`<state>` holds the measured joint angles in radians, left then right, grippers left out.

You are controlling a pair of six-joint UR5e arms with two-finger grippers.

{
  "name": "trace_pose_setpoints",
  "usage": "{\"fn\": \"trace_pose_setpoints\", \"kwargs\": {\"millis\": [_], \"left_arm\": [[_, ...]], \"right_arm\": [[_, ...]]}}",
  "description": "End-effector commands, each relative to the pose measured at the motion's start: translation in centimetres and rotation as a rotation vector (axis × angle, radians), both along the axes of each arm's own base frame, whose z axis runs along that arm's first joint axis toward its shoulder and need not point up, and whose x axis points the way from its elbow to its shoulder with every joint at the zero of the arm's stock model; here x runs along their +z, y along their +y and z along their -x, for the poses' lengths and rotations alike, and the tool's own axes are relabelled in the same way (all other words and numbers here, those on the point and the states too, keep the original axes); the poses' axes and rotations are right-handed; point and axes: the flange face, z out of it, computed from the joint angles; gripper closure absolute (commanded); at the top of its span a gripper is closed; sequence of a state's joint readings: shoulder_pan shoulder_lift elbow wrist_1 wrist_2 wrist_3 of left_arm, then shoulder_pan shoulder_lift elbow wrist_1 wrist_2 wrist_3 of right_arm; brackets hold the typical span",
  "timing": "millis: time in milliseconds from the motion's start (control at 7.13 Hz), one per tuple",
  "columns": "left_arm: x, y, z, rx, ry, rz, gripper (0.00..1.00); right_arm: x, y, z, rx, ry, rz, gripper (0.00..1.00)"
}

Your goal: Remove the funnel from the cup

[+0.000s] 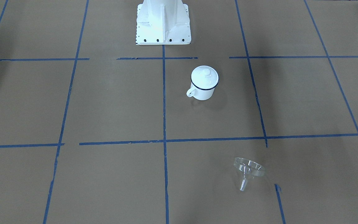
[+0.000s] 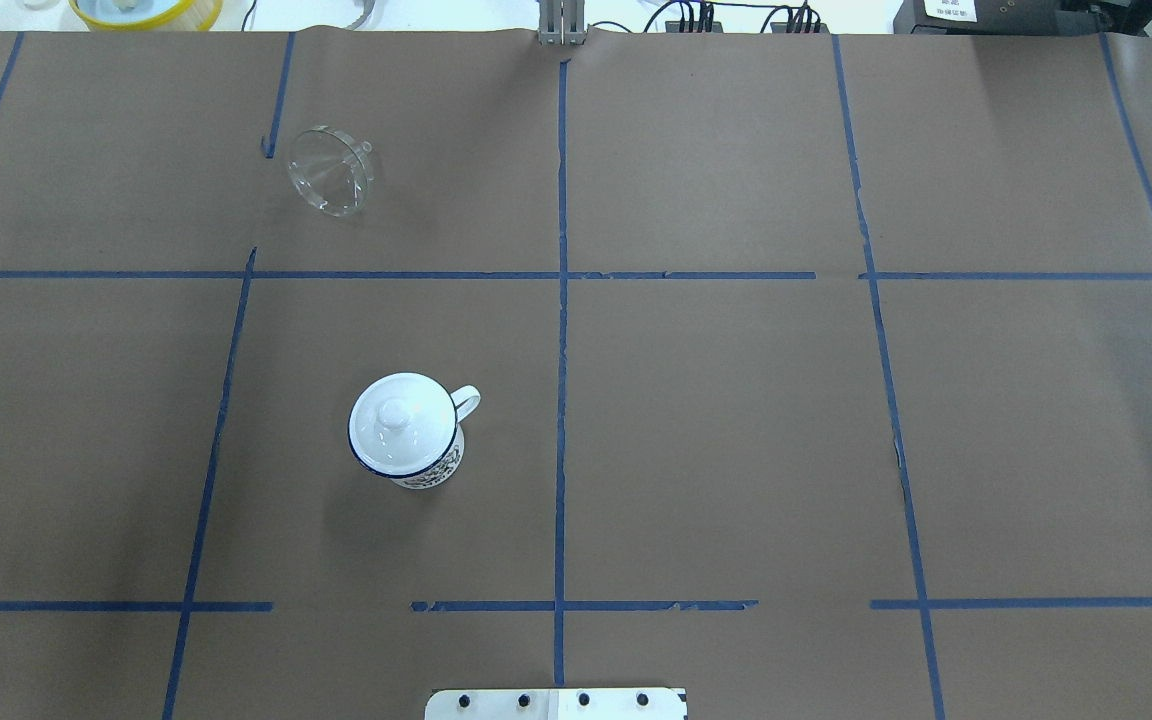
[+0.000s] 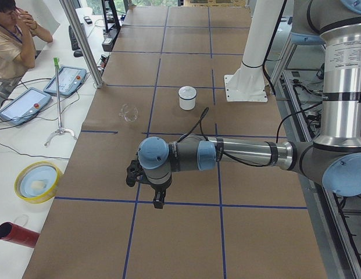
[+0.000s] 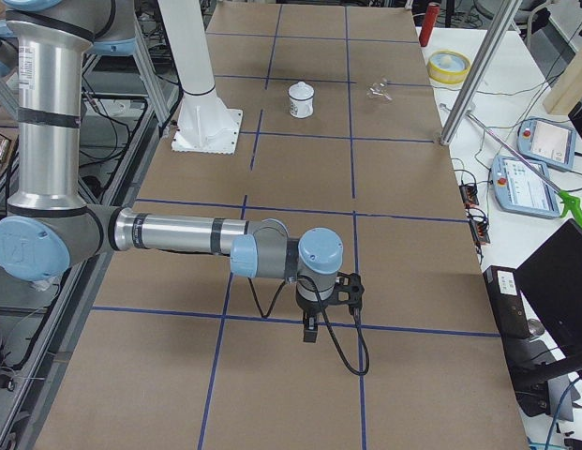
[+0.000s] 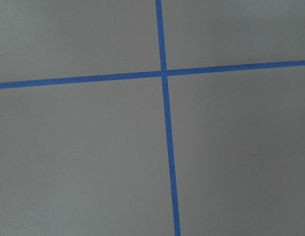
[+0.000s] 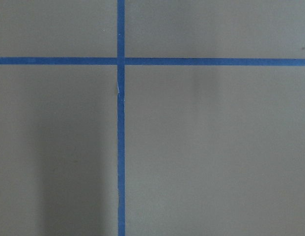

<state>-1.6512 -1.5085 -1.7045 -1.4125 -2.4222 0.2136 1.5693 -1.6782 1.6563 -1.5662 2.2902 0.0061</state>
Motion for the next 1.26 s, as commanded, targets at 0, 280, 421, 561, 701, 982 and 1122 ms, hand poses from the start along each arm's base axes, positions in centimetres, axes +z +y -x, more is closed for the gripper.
{"fn": "trace_pose_setpoints", "kwargs": {"millis": [0,280,421,561,701,982,1122], "left_arm": [[0.27,0.11,-0.11,-0.002,0.001,0.012,0.00],[-0.31,-0.01,-0.10,-0.003,0.000,0.001,0.00],[-0.53,-0.08,-0.02,-0.005,-0.001,-0.004,0.00],[-0.47,-0.01,-0.03,-0.005,-0.001,-0.002,0.00],[-0.47,-0.01,-0.03,-0.005,-0.001,-0.002,0.00],[-0.54,-0.02,-0.03,-0.005,-0.001,-0.004,0.00],[-0.61,-0.09,-0.02,-0.005,-0.001,-0.005,0.00]], "right_arm": [[-0.02,0.00,0.00,0.000,0.000,0.000,0.00],[-0.02,0.00,0.00,0.000,0.000,0.000,0.00],[-0.02,0.00,0.00,0.000,0.000,0.000,0.00],[-0.02,0.00,0.00,0.000,0.000,0.000,0.00],[-0.02,0.00,0.00,0.000,0.000,0.000,0.00],[-0.02,0.00,0.00,0.000,0.000,0.000,0.00],[0.06,0.01,0.00,0.000,0.000,0.001,0.00]]}}
